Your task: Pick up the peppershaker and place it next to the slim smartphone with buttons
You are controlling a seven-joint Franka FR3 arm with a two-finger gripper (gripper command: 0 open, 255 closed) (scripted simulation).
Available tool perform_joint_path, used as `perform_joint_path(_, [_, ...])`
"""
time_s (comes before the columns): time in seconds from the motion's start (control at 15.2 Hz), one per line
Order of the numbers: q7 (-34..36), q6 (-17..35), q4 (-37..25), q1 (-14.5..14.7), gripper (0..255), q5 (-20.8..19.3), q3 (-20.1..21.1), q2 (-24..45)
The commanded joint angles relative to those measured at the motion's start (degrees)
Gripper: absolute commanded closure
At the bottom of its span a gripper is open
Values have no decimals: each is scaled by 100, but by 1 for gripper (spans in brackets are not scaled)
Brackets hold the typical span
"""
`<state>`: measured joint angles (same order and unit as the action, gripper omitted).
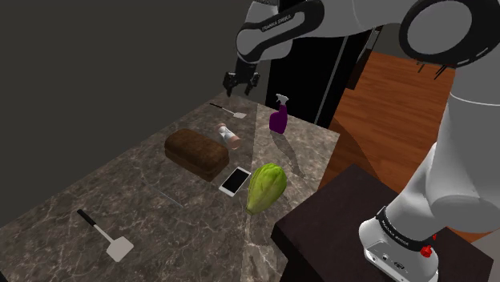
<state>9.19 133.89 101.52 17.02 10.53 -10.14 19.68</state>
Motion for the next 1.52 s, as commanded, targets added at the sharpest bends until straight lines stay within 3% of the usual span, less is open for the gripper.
perform_joint_path(0.0, [-214,101,-165,-137,0,214,56,340])
perform_joint_path(0.73, [-1088,356,-1484,-890,0,1028,525,2349])
perform_joint_path(1.25, [-1370,109,-3208,-1310,0,1238,821,4133])
perform_joint_path(1.45, [-1350,157,-3401,-1290,0,1237,836,4366])
